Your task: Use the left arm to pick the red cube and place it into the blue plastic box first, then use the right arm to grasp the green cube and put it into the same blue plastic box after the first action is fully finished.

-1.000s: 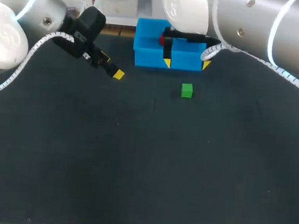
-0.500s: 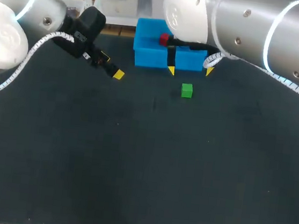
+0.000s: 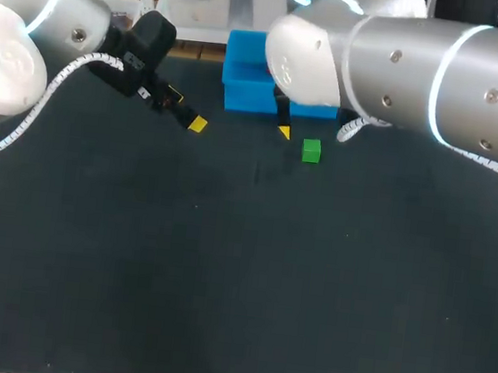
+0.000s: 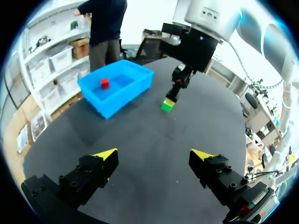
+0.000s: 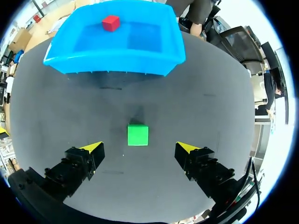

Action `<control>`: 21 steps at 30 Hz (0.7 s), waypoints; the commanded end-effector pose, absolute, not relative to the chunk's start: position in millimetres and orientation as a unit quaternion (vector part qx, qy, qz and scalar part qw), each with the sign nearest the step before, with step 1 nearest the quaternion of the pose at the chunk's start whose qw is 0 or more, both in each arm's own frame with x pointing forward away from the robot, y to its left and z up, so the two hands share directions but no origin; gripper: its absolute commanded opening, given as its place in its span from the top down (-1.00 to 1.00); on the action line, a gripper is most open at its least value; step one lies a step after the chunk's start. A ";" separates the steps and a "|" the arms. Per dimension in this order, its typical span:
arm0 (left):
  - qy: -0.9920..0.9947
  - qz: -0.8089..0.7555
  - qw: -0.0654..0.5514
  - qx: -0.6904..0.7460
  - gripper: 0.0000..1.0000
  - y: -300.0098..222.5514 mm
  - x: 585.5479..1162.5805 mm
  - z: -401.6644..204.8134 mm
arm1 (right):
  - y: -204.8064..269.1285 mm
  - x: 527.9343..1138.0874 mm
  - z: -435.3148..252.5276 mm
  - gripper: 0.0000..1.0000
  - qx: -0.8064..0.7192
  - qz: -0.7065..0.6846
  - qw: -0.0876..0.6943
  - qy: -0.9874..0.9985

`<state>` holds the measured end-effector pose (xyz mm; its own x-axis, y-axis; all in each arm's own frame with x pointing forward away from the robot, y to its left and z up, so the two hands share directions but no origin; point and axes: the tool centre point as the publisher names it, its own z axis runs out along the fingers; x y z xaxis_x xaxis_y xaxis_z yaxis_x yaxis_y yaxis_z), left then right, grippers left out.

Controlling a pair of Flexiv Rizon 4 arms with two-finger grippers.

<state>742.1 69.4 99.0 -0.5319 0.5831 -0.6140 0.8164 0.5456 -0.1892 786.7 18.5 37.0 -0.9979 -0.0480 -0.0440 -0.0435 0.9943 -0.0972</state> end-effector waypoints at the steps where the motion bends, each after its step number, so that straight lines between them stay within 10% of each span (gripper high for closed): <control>1: 0.841 -0.237 0.251 0.416 -1.00 70.4 742.2 97.8 | 18.4 784.9 25.4 -1.00 -0.022 -0.049 0.034 0.998; 21: 0.841 -0.237 0.251 0.416 -1.00 70.4 742.2 97.8 | 15.0 802.0 -5.9 -1.00 0.001 -0.043 0.049 0.998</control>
